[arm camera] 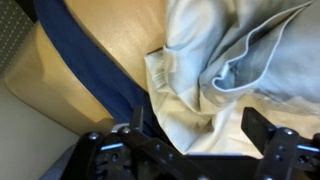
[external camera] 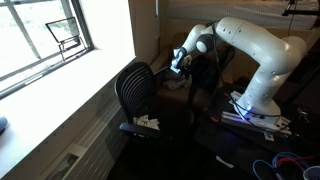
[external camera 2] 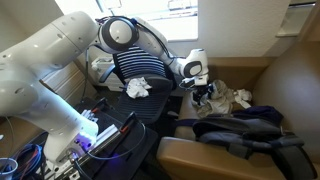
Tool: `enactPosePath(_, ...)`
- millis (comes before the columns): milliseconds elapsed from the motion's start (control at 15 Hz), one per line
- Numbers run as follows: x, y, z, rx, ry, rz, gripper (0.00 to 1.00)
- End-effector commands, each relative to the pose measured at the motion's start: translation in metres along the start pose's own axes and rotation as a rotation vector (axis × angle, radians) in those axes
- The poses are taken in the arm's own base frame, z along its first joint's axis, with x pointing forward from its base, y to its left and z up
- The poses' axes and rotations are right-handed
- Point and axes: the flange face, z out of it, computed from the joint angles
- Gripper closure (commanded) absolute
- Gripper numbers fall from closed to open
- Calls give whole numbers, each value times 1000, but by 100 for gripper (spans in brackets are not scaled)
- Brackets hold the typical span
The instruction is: Pick up the blue cloth on the backrest and place it on the right side of the brown couch, then pick up the cream white pants on the left side of the couch and place it on the backrest then pick up the white cloth on the seat of the chair and place it on the couch then finally pick up the bag and put it on the seat of the chair
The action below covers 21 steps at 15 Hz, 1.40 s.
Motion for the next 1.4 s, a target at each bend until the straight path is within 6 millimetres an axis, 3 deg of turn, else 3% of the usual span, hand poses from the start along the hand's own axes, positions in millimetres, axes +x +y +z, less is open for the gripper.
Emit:
enactPosePath(0,-1,1,4,-4,1,4,0)
enactPosePath(267,-5,1,10,43,-1,-14,0)
enactPosePath(600,-18,-8,-4,131,-24,-36,0)
enactPosePath(1000,-17,-6,5,33,-46,-55,0)
enactPosePath(1067,-15,-5,8,6,-23,-44,25)
enactPosePath(1333,-10,-3,15,-46,5,-30,47)
